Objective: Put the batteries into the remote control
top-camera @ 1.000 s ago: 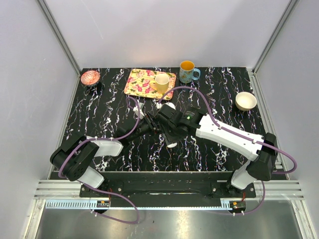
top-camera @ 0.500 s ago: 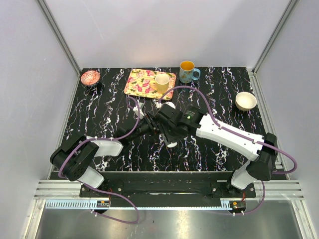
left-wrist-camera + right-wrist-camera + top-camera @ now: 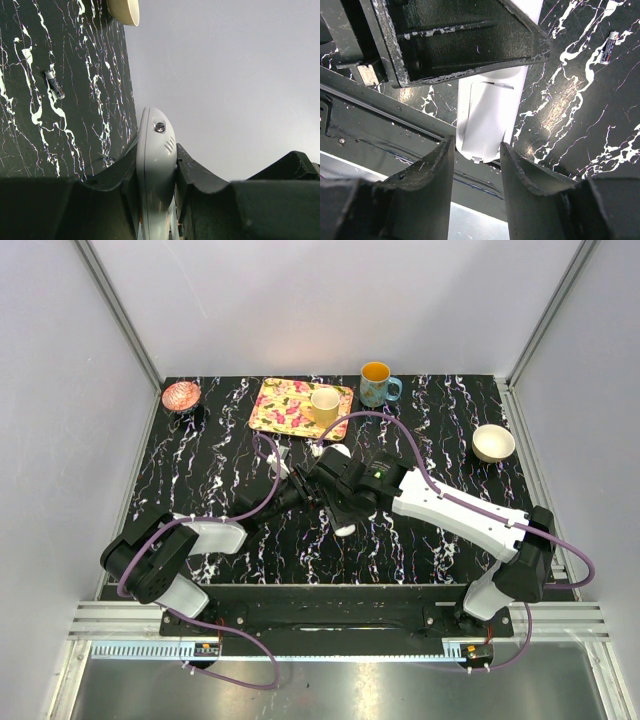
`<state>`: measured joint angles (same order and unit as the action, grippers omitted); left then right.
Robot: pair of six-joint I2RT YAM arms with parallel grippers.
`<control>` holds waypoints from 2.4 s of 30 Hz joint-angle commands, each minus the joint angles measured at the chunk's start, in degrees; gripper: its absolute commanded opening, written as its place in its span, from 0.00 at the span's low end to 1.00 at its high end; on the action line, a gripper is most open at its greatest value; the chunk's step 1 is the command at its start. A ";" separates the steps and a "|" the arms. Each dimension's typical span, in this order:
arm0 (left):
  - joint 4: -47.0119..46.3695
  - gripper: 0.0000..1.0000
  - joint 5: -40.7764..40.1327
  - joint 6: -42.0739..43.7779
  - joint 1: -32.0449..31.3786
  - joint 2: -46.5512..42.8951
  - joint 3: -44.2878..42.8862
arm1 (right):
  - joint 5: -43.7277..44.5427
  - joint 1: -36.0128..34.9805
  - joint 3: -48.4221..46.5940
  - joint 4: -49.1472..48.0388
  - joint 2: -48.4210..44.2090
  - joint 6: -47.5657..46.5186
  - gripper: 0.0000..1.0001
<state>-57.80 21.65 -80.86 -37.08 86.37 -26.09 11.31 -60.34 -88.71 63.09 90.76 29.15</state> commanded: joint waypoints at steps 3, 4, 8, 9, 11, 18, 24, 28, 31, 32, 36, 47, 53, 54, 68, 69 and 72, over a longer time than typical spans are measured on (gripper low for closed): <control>-4.43 0.00 -0.12 0.35 -0.19 -0.94 -1.33 | 0.99 -0.40 -2.17 1.07 -0.32 -0.58 0.38; -4.43 0.00 -0.12 0.26 -0.27 -0.94 -1.25 | 1.17 -0.31 -2.17 1.24 -0.32 -0.76 0.37; -4.78 0.00 0.06 0.09 -0.19 -1.03 -0.99 | 1.34 -0.40 -2.08 1.95 -0.58 -1.37 0.30; -4.95 0.00 0.06 0.00 -0.19 -1.03 -0.90 | 1.43 -0.31 -2.08 2.12 -0.59 -1.46 0.29; -5.22 0.00 0.06 -0.09 -0.19 -0.94 -0.98 | 1.52 -0.31 -2.17 2.21 -0.59 -1.64 0.23; -5.57 0.00 0.06 -0.26 -0.19 -0.94 -0.72 | 1.17 -0.40 -2.44 1.77 -0.32 -1.64 0.28; -5.83 0.00 0.06 -0.35 -0.19 -0.76 -0.81 | 0.91 -0.31 -3.14 0.98 -0.06 -1.28 0.61; -5.92 0.00 0.06 -0.35 -0.19 -0.76 -0.55 | 0.90 -0.40 -3.75 0.81 0.29 -1.02 0.62; -6.09 0.00 -0.12 -0.44 -0.19 -0.76 -0.46 | 0.64 -0.31 -3.93 0.72 0.47 -1.20 0.50; -6.10 0.00 -0.03 -0.44 -0.19 -0.76 -0.54 | 0.64 -0.31 -3.93 0.63 0.56 -1.20 0.48; -6.45 0.00 -0.12 -0.53 -0.19 -0.76 -0.28 | 0.47 -0.40 -3.84 0.63 0.65 -1.02 0.41; -6.80 0.00 -0.12 -0.70 -0.27 -0.67 -0.11 | 0.55 -0.31 -3.14 0.81 0.56 -0.93 0.24; -7.06 0.00 -0.20 -0.70 -0.19 -0.67 -0.02 | 0.47 -0.31 -3.14 0.72 0.82 -1.02 0.00; -7.06 0.00 -0.29 -0.70 -0.19 -0.67 0.07 | 0.29 -0.40 -3.05 0.63 0.65 -0.93 0.00; -7.15 0.00 -0.38 -0.70 -0.27 -0.41 0.07 | 0.90 -0.40 -3.32 0.37 -0.06 -0.67 0.53; -7.15 0.00 -0.29 -0.70 -0.19 -0.50 0.07 | 0.82 -0.40 -3.32 0.37 -0.06 -0.67 0.50; -7.24 0.00 -0.38 -0.70 -0.19 -0.50 0.25 | 0.64 -0.40 -3.32 0.45 0.03 -0.58 0.33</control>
<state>-59.68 21.67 -81.06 -37.08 86.37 -26.09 11.38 -60.34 -90.32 64.34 91.20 28.29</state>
